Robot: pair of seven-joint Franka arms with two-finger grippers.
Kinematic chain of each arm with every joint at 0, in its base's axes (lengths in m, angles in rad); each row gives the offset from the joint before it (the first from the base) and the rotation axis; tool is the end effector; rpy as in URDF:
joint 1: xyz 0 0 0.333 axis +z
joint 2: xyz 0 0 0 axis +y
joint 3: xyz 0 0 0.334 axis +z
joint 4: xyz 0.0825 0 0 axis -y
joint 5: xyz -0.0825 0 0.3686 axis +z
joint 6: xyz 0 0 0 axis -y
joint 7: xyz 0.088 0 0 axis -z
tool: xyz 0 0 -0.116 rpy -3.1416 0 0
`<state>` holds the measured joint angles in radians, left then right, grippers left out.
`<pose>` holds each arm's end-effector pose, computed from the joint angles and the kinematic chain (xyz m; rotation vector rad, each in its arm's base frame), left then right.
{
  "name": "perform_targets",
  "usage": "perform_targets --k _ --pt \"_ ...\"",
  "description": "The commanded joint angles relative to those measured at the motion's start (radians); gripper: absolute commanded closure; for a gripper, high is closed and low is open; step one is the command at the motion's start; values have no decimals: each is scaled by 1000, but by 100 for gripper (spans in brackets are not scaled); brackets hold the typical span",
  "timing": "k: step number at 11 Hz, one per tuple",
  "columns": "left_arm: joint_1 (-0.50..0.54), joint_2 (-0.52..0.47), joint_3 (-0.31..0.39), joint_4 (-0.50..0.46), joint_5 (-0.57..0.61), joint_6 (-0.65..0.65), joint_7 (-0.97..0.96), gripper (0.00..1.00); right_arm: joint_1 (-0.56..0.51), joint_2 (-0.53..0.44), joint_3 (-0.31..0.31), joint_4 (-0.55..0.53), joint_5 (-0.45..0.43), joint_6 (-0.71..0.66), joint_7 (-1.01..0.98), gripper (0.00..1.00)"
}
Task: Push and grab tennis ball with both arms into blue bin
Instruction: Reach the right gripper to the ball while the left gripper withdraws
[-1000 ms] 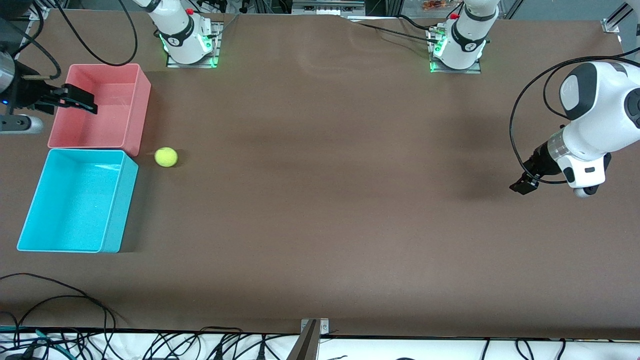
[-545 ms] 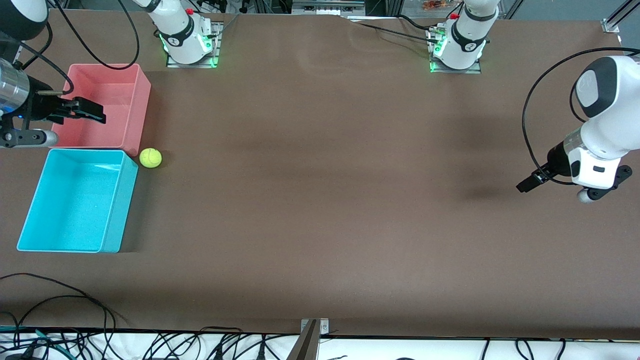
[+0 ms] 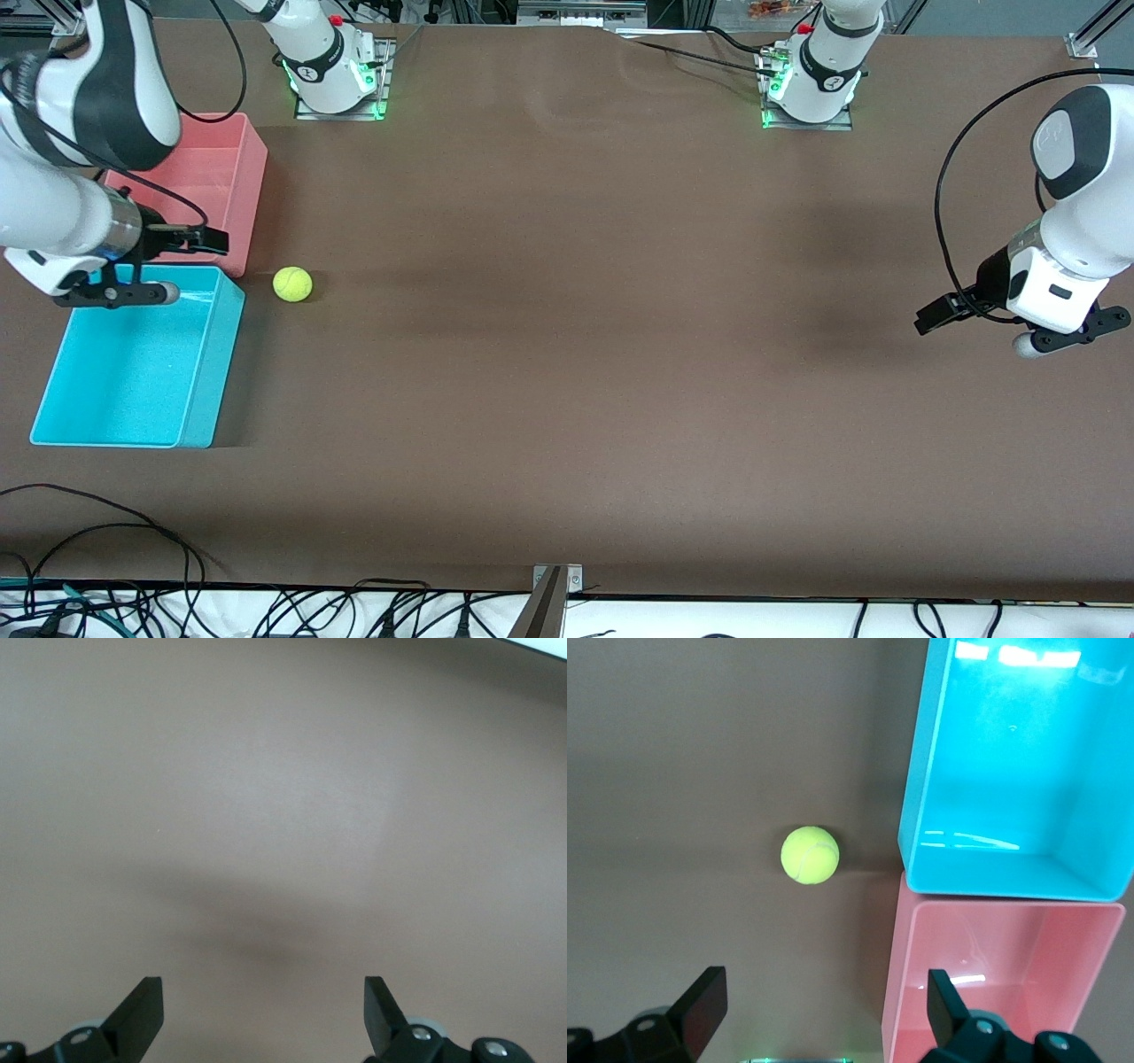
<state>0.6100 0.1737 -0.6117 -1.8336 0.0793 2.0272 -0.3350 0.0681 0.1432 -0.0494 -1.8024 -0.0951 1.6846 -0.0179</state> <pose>0.5942 0.0221 0.4699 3.0680 0.4791 0.0734 0.5578 0.0016 0.4595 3.0150 0.0896 -0.3957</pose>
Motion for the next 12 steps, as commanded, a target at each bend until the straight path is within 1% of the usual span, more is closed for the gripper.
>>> perform_targets --k 1,3,4,5,6,7,8,10,12 --pt "-27 6 6 114 16 -120 74 0 1 -13 0 -179 106 163 -16 1" --pt "-82 -13 41 116 20 -122 82 0 6 -7 2 -311 120 335 -22 0" --pt "-129 -32 79 111 17 -122 112 0 10 -5 3 -384 120 421 -21 0" --pt "-195 -43 143 111 16 -120 160 0 28 -1 5 -453 117 523 -19 0" --pt "-290 -54 246 109 7 -120 201 0 29 16 5 -477 115 535 -13 0" --pt "-377 -62 339 108 1 -120 264 0 24 62 0 -479 112 535 -14 0" --pt "-451 -69 407 102 -13 -117 293 0 21 90 -3 -479 109 540 -16 0" --pt "-565 -82 519 96 -53 -110 313 0 22 116 -3 -477 40 588 -4 0" --pt "-677 -95 668 90 -152 -94 397 0 21 142 -3 -476 28 625 -2 0"
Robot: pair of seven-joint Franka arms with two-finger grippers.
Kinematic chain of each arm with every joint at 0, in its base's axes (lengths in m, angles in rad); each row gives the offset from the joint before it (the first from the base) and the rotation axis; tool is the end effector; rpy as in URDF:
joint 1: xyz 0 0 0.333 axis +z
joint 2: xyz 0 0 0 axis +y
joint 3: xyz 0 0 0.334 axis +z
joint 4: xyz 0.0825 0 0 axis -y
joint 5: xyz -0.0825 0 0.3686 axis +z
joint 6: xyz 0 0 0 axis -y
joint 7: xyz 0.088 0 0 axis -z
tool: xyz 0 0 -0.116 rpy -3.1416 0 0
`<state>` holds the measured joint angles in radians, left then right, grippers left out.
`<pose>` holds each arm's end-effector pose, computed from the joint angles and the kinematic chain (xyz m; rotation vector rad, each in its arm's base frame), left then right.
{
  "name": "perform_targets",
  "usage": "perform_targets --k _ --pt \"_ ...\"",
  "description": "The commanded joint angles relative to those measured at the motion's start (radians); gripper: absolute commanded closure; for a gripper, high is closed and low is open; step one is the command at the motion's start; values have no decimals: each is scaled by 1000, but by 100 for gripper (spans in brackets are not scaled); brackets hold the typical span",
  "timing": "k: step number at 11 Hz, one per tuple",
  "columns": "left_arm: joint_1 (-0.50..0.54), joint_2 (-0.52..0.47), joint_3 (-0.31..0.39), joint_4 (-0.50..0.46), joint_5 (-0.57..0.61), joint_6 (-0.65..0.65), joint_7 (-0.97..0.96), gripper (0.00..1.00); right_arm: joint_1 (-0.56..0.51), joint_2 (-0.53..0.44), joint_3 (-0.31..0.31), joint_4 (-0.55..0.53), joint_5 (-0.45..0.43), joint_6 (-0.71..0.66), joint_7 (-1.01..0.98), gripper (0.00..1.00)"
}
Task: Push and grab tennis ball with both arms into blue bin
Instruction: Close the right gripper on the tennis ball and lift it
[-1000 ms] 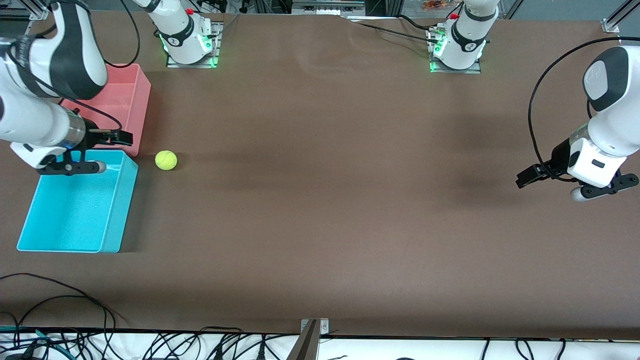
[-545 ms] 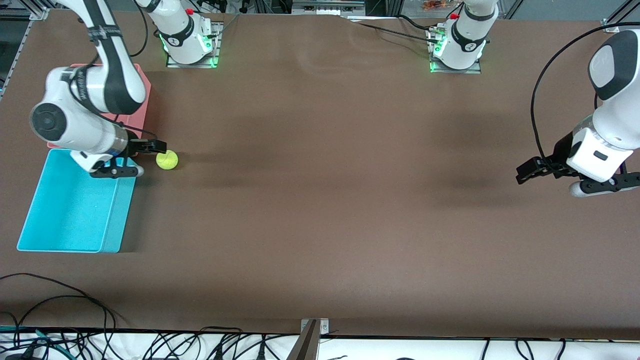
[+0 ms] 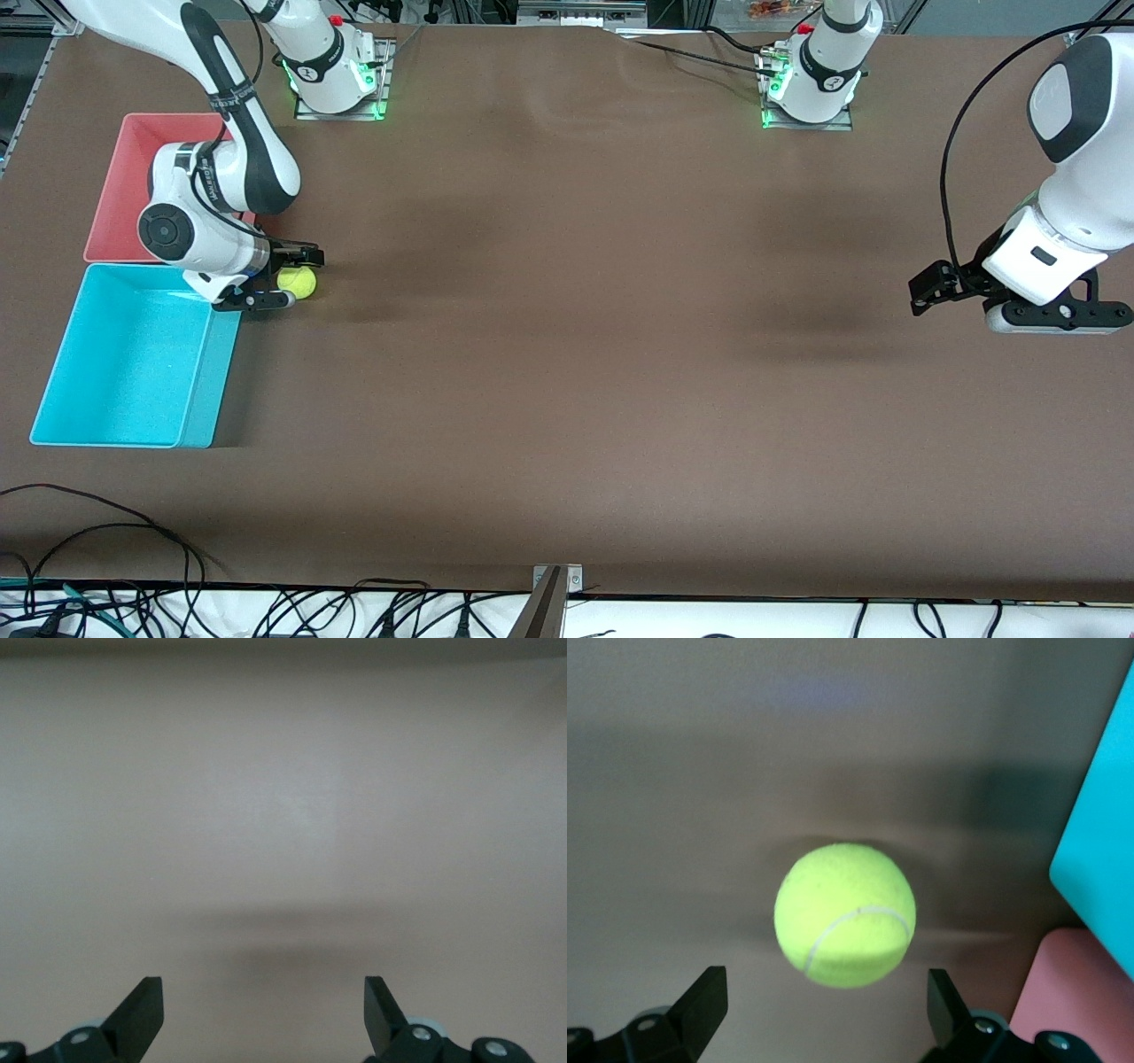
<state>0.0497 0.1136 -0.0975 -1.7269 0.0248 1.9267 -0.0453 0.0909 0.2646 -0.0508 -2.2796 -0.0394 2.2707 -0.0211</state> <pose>0.5942 -0.0239 0.5291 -3.1300 0.0141 -0.1366 0.4956 0.0183 0.2402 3.0672 0.1391 -0.4216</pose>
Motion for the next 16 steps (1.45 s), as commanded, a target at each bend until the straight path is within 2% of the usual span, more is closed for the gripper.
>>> perform_targets --k 1,6,7,8,9,10,11,12,13,16 --pt "-157 -40 213 -25 -115 6 184 0 -2 40 -1 0 -30 73 1 0" --pt "-165 -74 211 -33 -95 -49 181 0 -2 90 -1 3 -30 139 0 0" --pt "-163 -75 190 -34 -88 -78 158 0 -2 90 -1 3 -30 139 0 6" --pt "-160 -75 150 -37 2 -77 148 0 -2 91 -1 3 -30 138 0 24" --pt "-156 -83 130 -39 23 -77 128 0 -2 91 -1 5 -28 133 0 45" --pt "-156 -91 128 -39 27 -78 127 0 3 90 0 8 -28 132 -2 50" --pt "-156 -106 122 -39 32 -83 127 0 4 87 -1 14 -28 127 -6 65" --pt "-156 -112 121 -39 30 -83 130 0 6 85 0 29 -28 87 -6 76" --pt "-157 -112 102 -31 30 -83 128 0 6 87 0 66 -28 25 -5 77" --pt "-154 -118 94 -25 21 -83 125 0 6 85 2 265 -30 -239 -17 77"
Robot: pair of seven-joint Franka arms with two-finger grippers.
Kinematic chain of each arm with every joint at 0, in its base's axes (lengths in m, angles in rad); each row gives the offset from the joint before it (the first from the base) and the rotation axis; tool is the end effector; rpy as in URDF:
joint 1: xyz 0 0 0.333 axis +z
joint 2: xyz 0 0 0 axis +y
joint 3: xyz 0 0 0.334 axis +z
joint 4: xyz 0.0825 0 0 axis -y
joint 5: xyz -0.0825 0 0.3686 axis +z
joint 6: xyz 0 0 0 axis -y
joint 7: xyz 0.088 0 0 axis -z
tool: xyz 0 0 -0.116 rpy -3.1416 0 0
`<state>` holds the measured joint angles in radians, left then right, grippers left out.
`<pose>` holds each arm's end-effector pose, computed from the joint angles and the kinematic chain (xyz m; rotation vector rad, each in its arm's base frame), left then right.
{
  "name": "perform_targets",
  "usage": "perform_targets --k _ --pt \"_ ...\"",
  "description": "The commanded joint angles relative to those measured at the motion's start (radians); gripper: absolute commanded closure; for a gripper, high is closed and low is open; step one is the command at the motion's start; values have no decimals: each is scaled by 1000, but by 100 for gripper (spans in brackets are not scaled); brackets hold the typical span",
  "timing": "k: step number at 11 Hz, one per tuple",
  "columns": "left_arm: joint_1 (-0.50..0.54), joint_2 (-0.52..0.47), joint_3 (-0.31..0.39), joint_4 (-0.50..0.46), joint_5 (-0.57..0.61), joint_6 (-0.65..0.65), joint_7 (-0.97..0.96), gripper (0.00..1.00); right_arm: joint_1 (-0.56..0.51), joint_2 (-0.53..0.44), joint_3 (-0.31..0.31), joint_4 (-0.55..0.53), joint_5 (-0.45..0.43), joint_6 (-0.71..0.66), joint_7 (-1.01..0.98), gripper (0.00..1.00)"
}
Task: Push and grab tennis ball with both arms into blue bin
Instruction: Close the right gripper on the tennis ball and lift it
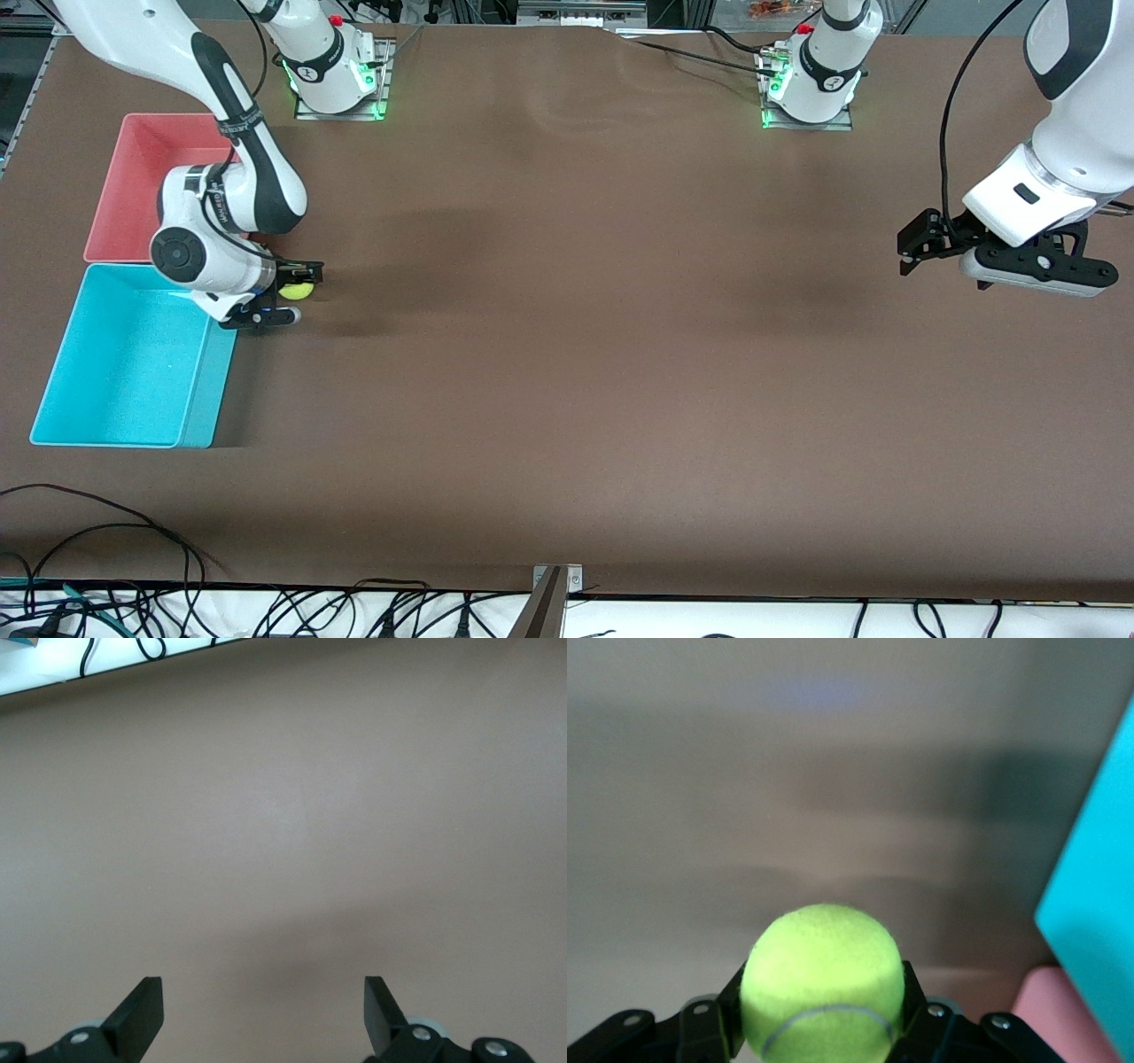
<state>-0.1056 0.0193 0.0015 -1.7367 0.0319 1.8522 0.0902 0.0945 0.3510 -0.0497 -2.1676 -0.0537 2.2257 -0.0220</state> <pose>0.5624 -0.0560 0.5716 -3.0918 0.3128 -0.1499 0.5248 0.0213 0.2309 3.0464 0.1621 -0.4488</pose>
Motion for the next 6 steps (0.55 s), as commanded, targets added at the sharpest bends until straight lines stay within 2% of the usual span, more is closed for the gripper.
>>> perform_targets --k 1,2,3,6 --pt "0 -24 -5 -11 14 -8 -12 0 1 -6 -1 207 -15 -275 -18 77" --pt "1 -24 -5 -9 14 -8 -14 0 -5 -10 -4 263 -17 -349 -24 77" --pt "0 -24 -3 -6 14 -8 -15 0 -9 -10 -37 311 -20 -397 -77 77" --pt "0 -28 -5 23 14 -59 -15 0 -10 -1 -169 341 -21 -385 -345 77"
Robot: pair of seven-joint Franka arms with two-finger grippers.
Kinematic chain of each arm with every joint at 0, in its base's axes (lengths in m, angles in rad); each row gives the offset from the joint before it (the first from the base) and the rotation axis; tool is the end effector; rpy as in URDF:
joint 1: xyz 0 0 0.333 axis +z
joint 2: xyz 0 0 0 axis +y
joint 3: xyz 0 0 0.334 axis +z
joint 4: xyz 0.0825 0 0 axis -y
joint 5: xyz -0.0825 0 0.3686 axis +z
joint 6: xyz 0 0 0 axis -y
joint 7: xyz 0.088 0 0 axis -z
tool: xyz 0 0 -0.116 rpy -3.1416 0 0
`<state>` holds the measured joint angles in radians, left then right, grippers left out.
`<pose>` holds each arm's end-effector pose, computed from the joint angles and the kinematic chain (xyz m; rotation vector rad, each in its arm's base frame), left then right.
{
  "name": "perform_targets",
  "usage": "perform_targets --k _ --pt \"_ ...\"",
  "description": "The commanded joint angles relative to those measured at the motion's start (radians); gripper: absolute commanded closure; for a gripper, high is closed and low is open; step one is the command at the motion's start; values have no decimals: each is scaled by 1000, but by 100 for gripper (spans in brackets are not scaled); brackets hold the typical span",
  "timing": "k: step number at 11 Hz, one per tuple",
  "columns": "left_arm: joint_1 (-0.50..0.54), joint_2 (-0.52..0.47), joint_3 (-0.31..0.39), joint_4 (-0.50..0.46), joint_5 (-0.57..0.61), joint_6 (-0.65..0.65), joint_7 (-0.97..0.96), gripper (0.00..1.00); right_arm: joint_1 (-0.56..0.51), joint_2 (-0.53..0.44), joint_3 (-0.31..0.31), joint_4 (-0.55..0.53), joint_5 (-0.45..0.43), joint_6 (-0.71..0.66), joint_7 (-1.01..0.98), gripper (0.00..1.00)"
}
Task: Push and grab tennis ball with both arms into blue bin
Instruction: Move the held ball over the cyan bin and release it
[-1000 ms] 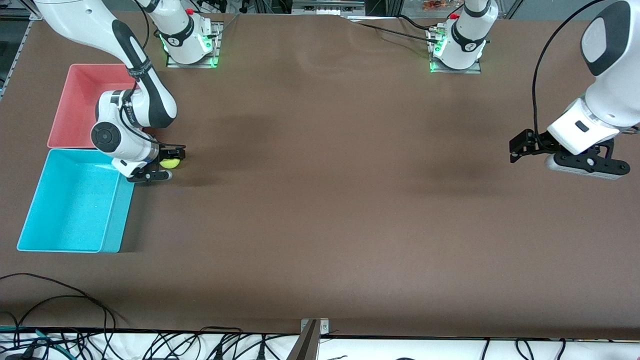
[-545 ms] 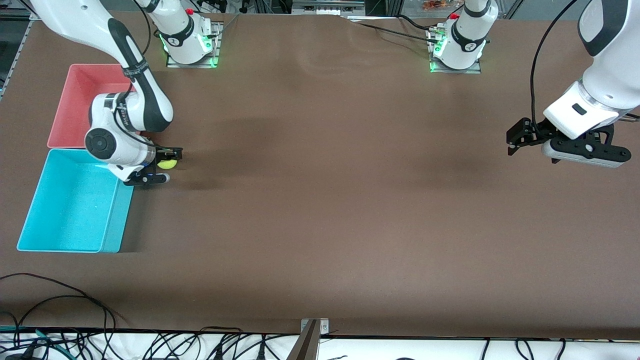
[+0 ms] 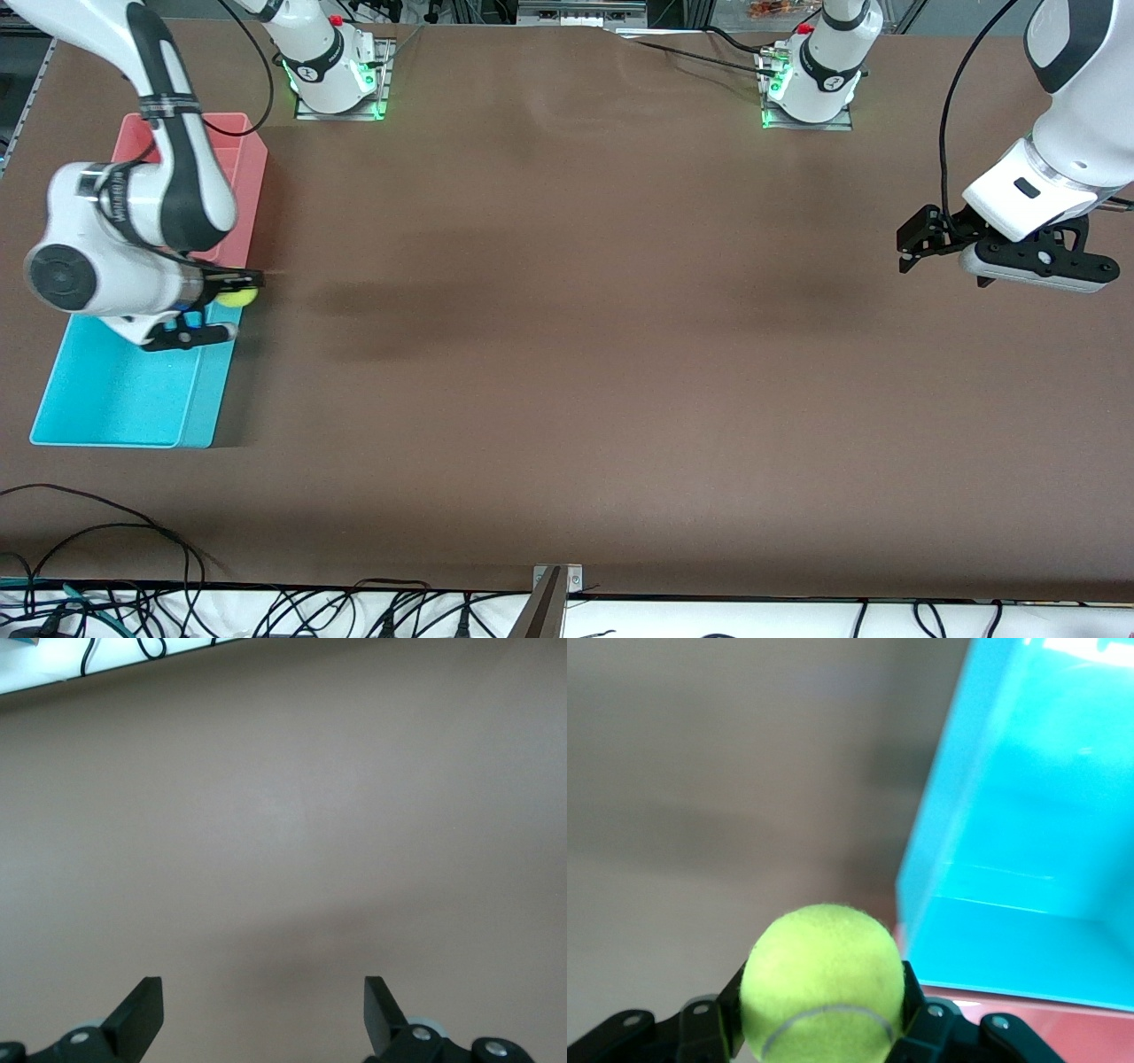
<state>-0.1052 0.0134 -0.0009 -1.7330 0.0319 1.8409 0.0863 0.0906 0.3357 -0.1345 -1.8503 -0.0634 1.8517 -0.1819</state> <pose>0.5600 -0.0568 0.5756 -3.0925 0.3094 -0.1474 0.5811 -0.0264 0.3394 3.0224 0.2512 -0.5224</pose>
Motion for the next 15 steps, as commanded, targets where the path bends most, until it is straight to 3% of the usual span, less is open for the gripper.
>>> perform_targets --k 1,5,8,11,13,14,15 --pt "-1 -23 -4 30 14 -63 -10 0 -18 19 -112 23 -12 16 -256 77" --pt "1 -24 -4 32 -38 -83 -95 0 -121 112 -111 20 10 85 -424 77" --pt "1 -24 33 30 -40 -84 -88 0 -150 181 -111 22 126 133 -526 77" --pt "18 -27 22 32 -43 -84 -95 0 -170 215 -111 22 162 158 -567 74" --pt "16 -24 12 32 -43 -84 -102 0 -172 224 -111 25 200 155 -564 17" --pt "16 -23 13 33 -43 -83 -102 0 -172 223 -112 26 227 147 -562 0" --pt "16 -21 13 35 -43 -83 -103 0 -172 221 -112 43 229 144 -565 0"
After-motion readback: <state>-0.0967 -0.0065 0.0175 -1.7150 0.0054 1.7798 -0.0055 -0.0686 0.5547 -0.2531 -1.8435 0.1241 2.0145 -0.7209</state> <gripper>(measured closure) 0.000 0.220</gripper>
